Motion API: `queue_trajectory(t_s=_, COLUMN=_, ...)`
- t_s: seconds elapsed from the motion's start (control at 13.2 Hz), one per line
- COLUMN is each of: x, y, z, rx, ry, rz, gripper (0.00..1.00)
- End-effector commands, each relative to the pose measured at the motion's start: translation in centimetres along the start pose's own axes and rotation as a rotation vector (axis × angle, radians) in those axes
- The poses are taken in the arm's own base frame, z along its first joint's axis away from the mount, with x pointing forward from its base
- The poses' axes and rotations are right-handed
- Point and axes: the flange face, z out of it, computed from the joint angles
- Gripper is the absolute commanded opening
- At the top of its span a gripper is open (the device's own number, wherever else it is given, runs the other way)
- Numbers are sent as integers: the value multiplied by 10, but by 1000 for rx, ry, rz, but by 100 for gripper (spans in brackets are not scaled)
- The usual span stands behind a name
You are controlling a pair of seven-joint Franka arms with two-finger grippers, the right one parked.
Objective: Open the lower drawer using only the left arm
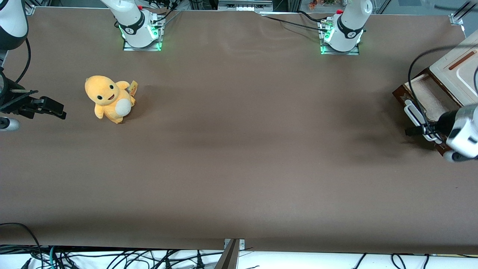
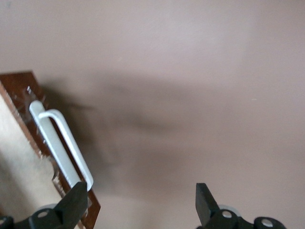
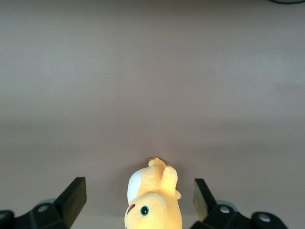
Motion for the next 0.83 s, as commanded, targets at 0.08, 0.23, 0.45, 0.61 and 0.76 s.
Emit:
queue_trajectory(t_s=0.08, x=-62, y=26, z=-57, rx=-29, ry=182, rz=163, gripper=100)
queue_trajectory(t_s=0.23, x=-79, y=37, z=-77, rx=-29, ry=217, rz=191, gripper=100)
queue_trajectory(t_s=0.45, x=-83, y=39, z=-75, rx=-28, ry=198, rz=200, gripper=100)
queue_trajectory(t_s=0.61, x=-82, y=39, z=-73, rx=-28, ry=194, rz=200, gripper=100)
queue_trajectory(t_s=0.76, x=-82, y=40, z=-69, rx=-27, ry=181, rz=203, gripper=100)
